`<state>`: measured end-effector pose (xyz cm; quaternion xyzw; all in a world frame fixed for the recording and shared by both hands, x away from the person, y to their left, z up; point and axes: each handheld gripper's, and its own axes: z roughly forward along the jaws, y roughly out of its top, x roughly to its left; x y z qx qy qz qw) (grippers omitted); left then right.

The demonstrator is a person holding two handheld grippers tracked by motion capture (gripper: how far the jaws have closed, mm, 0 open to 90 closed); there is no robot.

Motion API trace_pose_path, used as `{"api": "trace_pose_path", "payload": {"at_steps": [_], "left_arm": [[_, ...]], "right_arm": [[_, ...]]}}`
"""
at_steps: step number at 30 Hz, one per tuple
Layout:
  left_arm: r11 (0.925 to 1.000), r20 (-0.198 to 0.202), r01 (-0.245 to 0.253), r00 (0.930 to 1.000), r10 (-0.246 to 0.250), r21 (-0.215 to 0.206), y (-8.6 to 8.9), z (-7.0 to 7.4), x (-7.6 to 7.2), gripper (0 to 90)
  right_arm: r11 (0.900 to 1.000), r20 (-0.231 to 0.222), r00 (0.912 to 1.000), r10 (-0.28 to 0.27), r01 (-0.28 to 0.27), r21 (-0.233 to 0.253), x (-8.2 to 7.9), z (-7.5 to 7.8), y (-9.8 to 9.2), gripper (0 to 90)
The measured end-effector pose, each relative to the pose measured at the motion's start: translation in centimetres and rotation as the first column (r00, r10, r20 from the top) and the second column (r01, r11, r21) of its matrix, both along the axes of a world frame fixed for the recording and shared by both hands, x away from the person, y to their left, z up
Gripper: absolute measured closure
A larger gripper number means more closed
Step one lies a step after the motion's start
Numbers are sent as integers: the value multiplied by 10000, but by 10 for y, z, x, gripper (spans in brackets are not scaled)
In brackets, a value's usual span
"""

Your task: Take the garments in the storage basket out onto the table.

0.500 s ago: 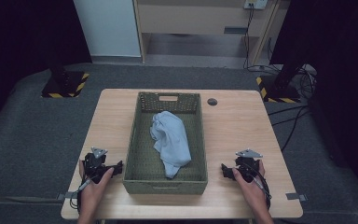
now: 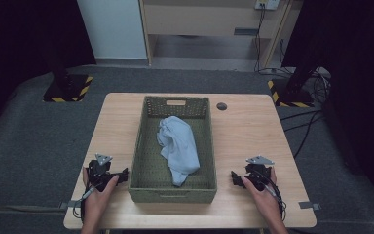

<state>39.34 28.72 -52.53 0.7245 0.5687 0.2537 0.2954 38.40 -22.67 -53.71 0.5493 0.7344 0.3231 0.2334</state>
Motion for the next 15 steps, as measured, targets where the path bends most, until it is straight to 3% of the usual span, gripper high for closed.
{"api": "trace_pose_path", "payload": {"at_steps": [15], "left_arm": [[10000,-4,3,10000,-3,2,0,0,0,0]], "right_arm": [[9997,3,10000,-1,1,246,-3,7,-4,31]]}}
